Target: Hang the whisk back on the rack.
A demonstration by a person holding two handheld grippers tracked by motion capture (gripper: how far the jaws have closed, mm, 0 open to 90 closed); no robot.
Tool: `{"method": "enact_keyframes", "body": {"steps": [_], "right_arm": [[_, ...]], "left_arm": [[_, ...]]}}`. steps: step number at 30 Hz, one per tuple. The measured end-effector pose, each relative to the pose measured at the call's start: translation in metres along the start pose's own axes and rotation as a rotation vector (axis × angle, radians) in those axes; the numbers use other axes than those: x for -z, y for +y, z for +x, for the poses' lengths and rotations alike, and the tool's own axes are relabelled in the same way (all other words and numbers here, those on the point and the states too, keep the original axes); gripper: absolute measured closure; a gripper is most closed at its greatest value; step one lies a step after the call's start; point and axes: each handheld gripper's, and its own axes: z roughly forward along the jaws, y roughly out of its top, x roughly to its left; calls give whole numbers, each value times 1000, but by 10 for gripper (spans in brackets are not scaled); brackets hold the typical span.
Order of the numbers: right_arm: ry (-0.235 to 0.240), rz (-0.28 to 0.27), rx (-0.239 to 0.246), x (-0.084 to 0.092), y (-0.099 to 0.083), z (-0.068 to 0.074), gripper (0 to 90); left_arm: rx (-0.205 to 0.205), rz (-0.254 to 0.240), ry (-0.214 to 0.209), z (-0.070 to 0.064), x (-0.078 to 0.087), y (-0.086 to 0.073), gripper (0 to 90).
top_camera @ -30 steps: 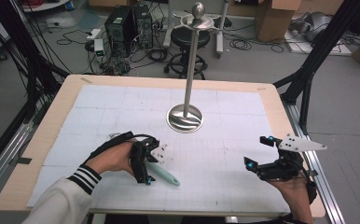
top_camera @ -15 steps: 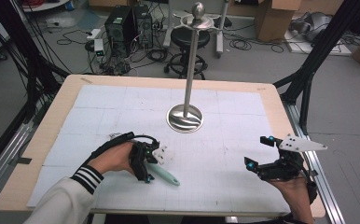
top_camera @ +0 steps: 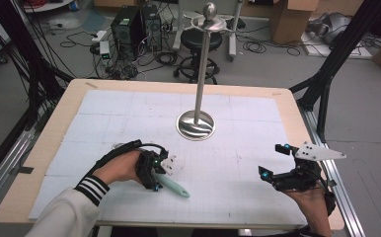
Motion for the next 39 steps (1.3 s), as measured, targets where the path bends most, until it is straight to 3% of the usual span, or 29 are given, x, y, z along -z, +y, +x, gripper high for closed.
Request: {"method": "enact_keyframes", "body": {"steps": [2, 11, 21, 28, 32, 39], "right_arm": [[-1, -1, 0, 0, 0, 0, 5], [1, 0, -1, 0, 0, 0, 5], [1, 0, -1, 0, 0, 0, 5], [1, 1, 1, 0, 0, 0, 6], [1, -2, 0, 0, 0, 0, 5], [2, 0, -6, 0, 0, 0, 5]], "left_arm": [[3, 2, 1, 0, 1, 0, 551], [-26, 18, -2, -4, 0, 0, 584], [-82, 30, -5, -9, 1, -1, 639], [-82, 34, -10, -9, 2, 0, 694], [-58, 36, -2, -8, 3, 0, 695], [-23, -40, 23, -4, 18, -4, 695]]}}
